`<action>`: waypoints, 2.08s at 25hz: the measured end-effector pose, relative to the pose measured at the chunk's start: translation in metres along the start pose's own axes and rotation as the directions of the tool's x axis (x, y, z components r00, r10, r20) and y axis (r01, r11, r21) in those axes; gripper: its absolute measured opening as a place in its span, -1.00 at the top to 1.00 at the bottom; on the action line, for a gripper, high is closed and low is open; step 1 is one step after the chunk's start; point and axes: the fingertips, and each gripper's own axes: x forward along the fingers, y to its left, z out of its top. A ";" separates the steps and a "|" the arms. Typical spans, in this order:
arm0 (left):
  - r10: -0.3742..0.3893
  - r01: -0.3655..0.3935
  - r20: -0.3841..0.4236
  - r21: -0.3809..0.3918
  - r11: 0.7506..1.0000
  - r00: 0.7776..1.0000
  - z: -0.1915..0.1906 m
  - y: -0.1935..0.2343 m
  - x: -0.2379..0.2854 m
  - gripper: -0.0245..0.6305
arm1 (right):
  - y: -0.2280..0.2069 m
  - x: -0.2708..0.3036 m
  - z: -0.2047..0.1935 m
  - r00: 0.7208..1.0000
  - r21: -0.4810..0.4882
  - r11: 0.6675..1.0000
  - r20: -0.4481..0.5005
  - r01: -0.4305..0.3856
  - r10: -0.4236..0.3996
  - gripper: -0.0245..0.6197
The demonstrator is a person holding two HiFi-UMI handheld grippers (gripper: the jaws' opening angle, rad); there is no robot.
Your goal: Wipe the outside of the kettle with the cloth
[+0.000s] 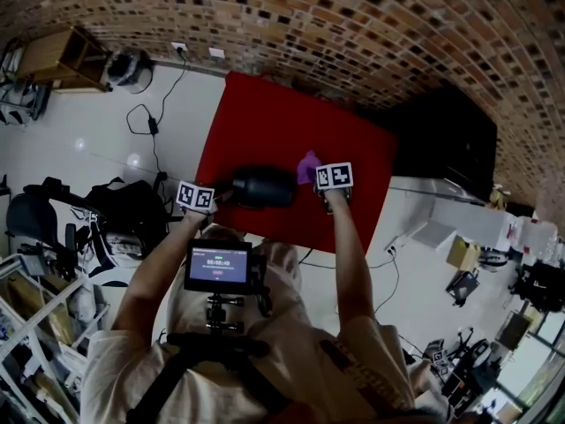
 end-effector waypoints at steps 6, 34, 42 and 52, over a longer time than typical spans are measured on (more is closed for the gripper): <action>0.008 -0.008 -0.006 -0.012 1.000 1.000 -0.002 -0.001 0.000 0.63 | 0.144 0.018 0.092 0.961 -0.172 0.948 0.022 -0.267 0.275 0.41; -0.003 0.004 0.026 -0.040 0.999 1.000 -0.003 -0.003 0.000 0.63 | 0.168 0.106 0.077 0.896 -0.178 0.906 -0.310 -0.384 0.319 0.41; -0.005 0.007 0.038 -0.039 0.999 0.999 -0.004 0.000 -0.002 0.63 | 0.073 0.119 0.026 0.863 -0.150 0.960 -0.487 -0.235 0.135 0.42; -0.033 0.037 0.045 -0.085 0.996 0.998 -0.006 0.005 -0.006 0.62 | -0.030 0.084 -0.022 0.919 -0.004 0.997 -0.387 -0.081 0.073 0.41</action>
